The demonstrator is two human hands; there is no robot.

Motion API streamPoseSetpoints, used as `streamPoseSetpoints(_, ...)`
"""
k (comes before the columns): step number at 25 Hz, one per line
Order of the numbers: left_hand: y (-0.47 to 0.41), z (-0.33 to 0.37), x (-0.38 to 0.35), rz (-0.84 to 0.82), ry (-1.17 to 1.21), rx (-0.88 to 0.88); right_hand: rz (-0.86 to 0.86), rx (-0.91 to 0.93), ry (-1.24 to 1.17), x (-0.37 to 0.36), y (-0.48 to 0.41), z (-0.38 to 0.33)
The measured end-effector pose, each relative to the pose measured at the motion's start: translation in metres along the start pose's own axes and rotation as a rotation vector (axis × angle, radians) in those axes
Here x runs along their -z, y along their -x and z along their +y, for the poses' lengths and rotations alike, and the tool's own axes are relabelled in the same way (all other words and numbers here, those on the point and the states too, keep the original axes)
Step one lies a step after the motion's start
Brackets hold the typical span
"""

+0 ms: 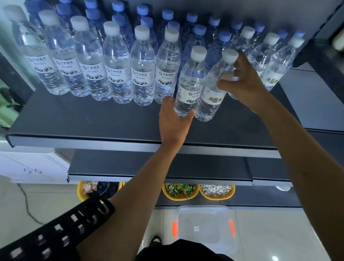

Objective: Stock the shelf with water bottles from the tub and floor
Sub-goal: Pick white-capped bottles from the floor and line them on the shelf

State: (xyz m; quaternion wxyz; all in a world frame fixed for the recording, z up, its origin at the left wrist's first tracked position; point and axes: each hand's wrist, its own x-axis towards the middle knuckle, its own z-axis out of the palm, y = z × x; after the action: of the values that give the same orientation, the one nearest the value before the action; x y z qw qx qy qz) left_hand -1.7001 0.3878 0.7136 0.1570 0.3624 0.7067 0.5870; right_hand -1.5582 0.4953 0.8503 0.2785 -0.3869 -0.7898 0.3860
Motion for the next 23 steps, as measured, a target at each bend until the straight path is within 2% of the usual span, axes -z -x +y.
streamPoseSetpoints(2, -0.002, 0.001, -0.001, -0.011, 0.011, 0.038, -0.038, 0.017, -0.103, 0.004, 0.001, 0.004)
streamPoseSetpoints(4, -0.005, 0.0, -0.002, -0.016, -0.015, 0.048, -0.035, -0.02, -0.103, 0.001, -0.003, 0.003)
streamPoseSetpoints(7, -0.008, 0.0, -0.006, 0.026, -0.084, 0.056, 0.086, -0.196, -0.05, -0.008, -0.012, -0.003)
streamPoseSetpoints(10, -0.016, 0.002, -0.01, 0.065, -0.105, 0.09, 0.179, -0.279, 0.146, -0.011, -0.019, -0.009)
streamPoseSetpoints(19, -0.019, 0.001, -0.015, 0.132, -0.08, 0.135, -0.043, -0.057, -0.002, 0.005, -0.026, -0.005)
streamPoseSetpoints(21, -0.019, 0.002, -0.015, 0.127, -0.093, 0.128, -0.019, -0.048, -0.084, 0.003, -0.025, -0.002)
streamPoseSetpoints(23, -0.019, 0.001, -0.016, 0.121, -0.091, 0.129, 0.097, -0.105, -0.062, -0.005, -0.024, -0.003)
